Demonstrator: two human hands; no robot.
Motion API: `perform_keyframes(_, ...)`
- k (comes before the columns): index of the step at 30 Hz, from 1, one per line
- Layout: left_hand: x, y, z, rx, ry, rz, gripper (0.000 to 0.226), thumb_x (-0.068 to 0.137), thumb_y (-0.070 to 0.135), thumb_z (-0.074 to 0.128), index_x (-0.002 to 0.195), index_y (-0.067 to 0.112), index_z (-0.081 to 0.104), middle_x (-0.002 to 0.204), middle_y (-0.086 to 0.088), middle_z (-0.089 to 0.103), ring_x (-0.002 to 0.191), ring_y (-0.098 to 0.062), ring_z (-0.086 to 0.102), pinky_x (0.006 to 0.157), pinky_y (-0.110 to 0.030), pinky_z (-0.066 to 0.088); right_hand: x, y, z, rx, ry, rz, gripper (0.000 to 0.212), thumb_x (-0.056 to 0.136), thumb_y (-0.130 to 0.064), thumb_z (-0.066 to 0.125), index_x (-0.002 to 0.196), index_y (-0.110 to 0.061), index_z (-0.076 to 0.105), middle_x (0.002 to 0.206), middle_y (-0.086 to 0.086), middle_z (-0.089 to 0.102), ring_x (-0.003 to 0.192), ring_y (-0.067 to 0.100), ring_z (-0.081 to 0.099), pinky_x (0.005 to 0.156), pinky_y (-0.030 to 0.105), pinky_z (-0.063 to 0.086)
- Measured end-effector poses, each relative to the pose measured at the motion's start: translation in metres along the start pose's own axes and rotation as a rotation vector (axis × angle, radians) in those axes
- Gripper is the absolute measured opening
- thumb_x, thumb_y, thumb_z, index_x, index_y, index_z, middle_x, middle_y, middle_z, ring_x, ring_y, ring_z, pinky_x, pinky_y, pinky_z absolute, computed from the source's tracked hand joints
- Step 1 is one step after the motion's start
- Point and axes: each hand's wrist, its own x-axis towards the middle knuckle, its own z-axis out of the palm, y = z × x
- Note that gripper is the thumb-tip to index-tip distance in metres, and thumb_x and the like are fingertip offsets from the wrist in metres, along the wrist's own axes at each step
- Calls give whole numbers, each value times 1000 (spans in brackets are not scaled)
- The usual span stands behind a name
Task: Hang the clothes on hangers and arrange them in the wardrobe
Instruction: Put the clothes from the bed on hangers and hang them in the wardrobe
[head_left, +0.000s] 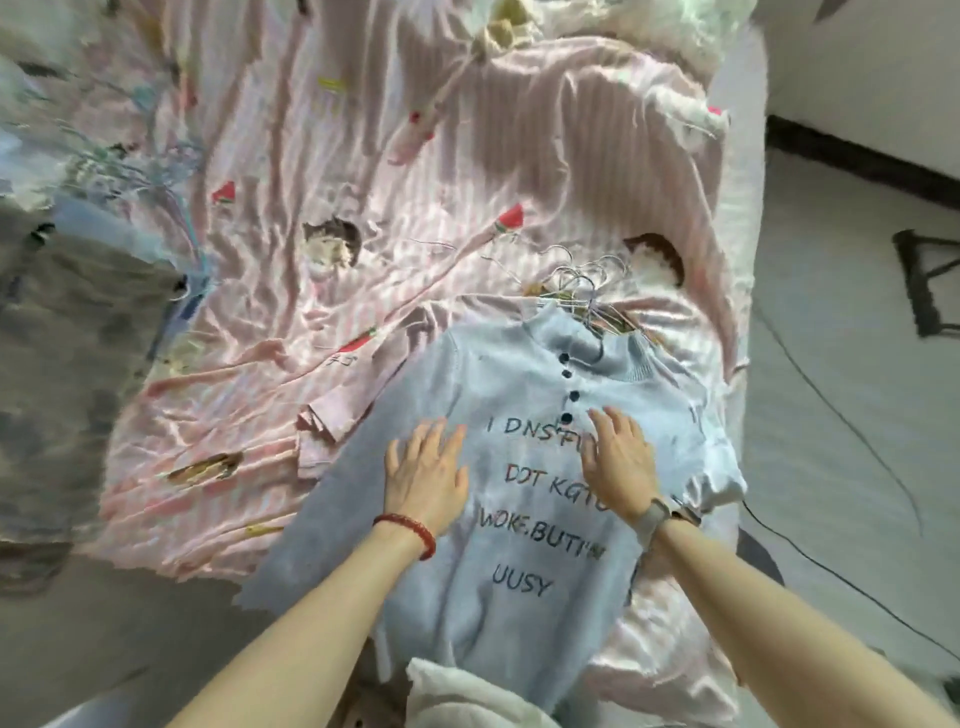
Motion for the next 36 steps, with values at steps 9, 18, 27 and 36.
perform_keyframes(9, 68, 13, 52, 166, -361, 21, 59, 94, 47, 28, 146, 33, 5, 155, 1, -11, 141, -23, -17, 112, -50, -8, 99, 90, -1, 121, -60, 285, 43, 88, -14, 39, 129, -1, 37, 140, 17, 38, 128, 33, 34, 108, 47, 26)
perform_keyframes(18, 100, 26, 29, -24, 39, 86, 28, 90, 25, 46, 113, 16, 60, 123, -1, 55, 119, -19, 38, 94, -34, 22, 110, 96, 12, 250, 83, 317, 34, 93, -29, 40, 118, -11, 54, 129, 11, 51, 121, 31, 42, 104, 49, 29)
perform_keyframes(27, 172, 62, -24, 10, 23, 277, 46, 97, 31, 36, 142, 24, 28, 142, -6, 39, 135, -27, 27, 111, -47, 11, 66, 86, -9, 336, 457, 145, 15, 87, -9, 54, 89, 1, 64, 86, 22, 63, 87, 37, 56, 76, 44, 32)
perform_keyframes(36, 69, -15, -71, -290, 245, 225, 22, 93, 13, 51, 109, 3, 61, 105, -16, 64, 97, -34, 58, 81, -41, 45, 43, 8, -38, 295, 423, -128, 8, 86, -7, 59, 91, -6, 65, 86, 13, 64, 83, 33, 57, 74, 37, 30)
